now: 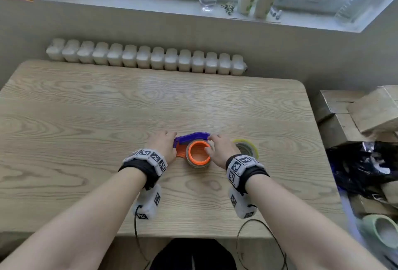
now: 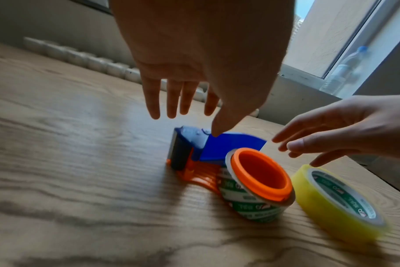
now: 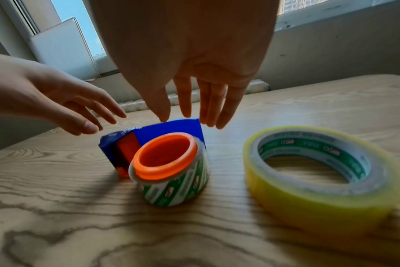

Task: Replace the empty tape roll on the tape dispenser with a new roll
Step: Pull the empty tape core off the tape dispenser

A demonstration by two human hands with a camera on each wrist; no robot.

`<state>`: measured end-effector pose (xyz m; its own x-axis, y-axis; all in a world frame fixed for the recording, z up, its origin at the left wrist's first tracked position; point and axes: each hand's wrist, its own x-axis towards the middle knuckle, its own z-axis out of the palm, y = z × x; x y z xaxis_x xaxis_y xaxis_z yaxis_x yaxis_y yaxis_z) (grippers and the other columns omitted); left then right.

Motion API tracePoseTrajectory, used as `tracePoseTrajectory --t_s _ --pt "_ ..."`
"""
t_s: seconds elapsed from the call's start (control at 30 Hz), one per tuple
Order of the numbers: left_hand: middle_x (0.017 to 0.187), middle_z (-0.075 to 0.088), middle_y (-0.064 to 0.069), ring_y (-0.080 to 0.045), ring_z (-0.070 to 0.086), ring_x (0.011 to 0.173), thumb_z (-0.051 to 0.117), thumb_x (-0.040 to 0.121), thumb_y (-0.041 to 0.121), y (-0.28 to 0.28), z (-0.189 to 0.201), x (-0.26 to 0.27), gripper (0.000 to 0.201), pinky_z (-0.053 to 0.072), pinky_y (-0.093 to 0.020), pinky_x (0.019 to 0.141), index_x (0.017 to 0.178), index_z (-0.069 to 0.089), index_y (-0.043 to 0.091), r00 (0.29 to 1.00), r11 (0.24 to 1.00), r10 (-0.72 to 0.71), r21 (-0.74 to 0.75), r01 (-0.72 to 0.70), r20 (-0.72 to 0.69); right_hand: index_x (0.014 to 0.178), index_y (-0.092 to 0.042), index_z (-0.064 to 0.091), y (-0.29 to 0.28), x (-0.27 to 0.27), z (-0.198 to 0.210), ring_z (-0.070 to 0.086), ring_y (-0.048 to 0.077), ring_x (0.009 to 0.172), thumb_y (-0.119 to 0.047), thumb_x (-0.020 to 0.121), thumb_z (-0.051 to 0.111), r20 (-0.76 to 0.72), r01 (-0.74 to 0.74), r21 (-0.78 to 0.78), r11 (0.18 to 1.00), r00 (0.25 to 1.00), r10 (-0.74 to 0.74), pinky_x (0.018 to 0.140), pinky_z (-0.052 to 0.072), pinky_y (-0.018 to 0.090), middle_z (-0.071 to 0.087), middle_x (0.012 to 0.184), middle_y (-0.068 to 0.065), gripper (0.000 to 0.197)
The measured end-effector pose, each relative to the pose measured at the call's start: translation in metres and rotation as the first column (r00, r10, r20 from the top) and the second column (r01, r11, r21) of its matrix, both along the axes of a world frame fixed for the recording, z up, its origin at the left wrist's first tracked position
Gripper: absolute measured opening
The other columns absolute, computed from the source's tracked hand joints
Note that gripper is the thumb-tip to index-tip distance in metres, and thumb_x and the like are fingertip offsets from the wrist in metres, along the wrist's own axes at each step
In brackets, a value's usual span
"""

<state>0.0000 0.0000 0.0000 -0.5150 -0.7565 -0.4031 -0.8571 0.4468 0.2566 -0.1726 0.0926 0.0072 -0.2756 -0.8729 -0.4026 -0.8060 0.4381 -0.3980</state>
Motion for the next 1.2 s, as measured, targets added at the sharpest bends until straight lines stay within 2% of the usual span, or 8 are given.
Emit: tracePoseTrajectory --t_s 0.27,0.47,0.7,0.8,0.9,0.97,1.07,1.2 --pt "0.135 0.049 -0.009 -0.031 0.049 0.122 0.054 0.083 0.022 0.002 -0.023 0.004 0.052 0.046 -0.046 0.094 0.133 0.043 0.019 0.994 0.995 0.083 0.068 -0.079 -0.067 0.147 -0.023 0.008 0.004 0.007 -0.027 0.026 0.03 0.141 -0.042 0.064 0.08 0.085 -0.001 -0.016 1.0 0.996 0.003 0.105 0.04 0.046 0.008 0.155 0.011 0.112" --pt "0.134 0.05 -0.009 -0.029 0.049 0.121 0.052 0.087 0.022 0.004 -0.032 0.007 0.05 0.044 -0.044 0.097 0.136 0.041 0.021 0.982 0.99 0.123 0.081 -0.112 -0.141 0.149 -0.022 -0.005 0.003 0.014 -0.044 0.012 0.027 0.146 -0.032 0.058 0.087 0.107 -0.022 0.014 1.0 0.994 0.021 0.112 0.033 0.04 -0.004 0.158 0.012 0.129" --pt "0.131 0.052 -0.008 -0.028 0.05 0.12 0.052 0.086 0.023 0.004 -0.032 0.01 0.049 0.044 -0.042 0.096 0.135 0.043 0.022 0.975 0.99 0.129 0.082 -0.115 -0.181 0.147 -0.024 -0.007 -0.003 0.017 -0.051 0.023 0.029 0.143 -0.027 0.056 0.088 0.113 0.011 0.026 1.0 0.993 -0.014 0.104 0.043 0.043 0.001 0.156 0.013 0.132" --pt "0.128 0.053 -0.007 -0.027 0.053 0.116 0.055 0.085 0.025 0.004 -0.03 0.01 0.049 0.044 -0.038 0.095 0.132 0.045 0.022 0.968 0.983 0.16 0.116 -0.14 -0.192 0.144 -0.021 0.007 -0.006 0.016 -0.05 0.04 0.032 0.132 -0.019 0.058 0.084 0.107 0.005 -0.008 1.0 0.994 -0.005 0.092 0.05 0.045 0.018 0.15 0.011 0.115" --pt "0.108 0.05 -0.005 -0.026 0.057 0.101 0.062 0.081 0.029 0.001 -0.027 0.012 0.044 0.042 -0.03 0.088 0.123 0.05 0.027 0.945 0.955 0.246 0.224 -0.197 -0.217 0.14 -0.02 0.018 -0.007 0.012 -0.045 0.051 0.029 0.118 -0.016 0.059 0.082 0.113 0.005 -0.031 1.0 0.994 -0.002 0.088 0.051 0.043 0.035 0.139 0.008 0.103" --pt "0.104 0.05 -0.005 -0.025 0.057 0.094 0.066 0.078 0.028 -0.002 -0.028 0.015 0.036 0.043 -0.03 0.088 0.113 0.054 0.029 0.92 0.93 0.293 0.302 -0.211 -0.26 0.139 -0.021 0.021 -0.005 0.011 -0.042 0.053 0.029 0.114 -0.017 0.057 0.081 0.122 -0.007 -0.027 1.0 0.992 0.01 0.087 0.051 0.042 0.04 0.134 0.007 0.101" --pt "0.109 0.057 -0.008 -0.022 0.055 0.103 0.066 0.079 0.02 -0.003 -0.029 0.02 0.024 0.045 -0.032 0.09 0.098 0.056 0.031 0.862 0.893 0.358 0.4 -0.205 -0.358 0.138 -0.02 0.023 -0.002 0.01 -0.037 0.054 0.028 0.113 -0.018 0.056 0.08 0.138 -0.024 -0.038 0.999 0.99 0.029 0.087 0.051 0.044 0.041 0.131 0.007 0.1" --pt "0.103 0.062 -0.013 -0.022 0.058 0.089 0.057 0.088 0.019 -0.005 -0.014 0.017 0.013 0.045 -0.034 0.09 0.101 0.058 0.022 0.779 0.812 0.483 0.536 -0.23 -0.399 0.138 -0.017 0.026 0.001 0.008 -0.023 0.052 0.027 0.116 -0.018 0.058 0.08 0.149 -0.003 -0.096 0.995 0.989 0.017 0.089 0.05 0.043 0.042 0.133 0.007 0.096"
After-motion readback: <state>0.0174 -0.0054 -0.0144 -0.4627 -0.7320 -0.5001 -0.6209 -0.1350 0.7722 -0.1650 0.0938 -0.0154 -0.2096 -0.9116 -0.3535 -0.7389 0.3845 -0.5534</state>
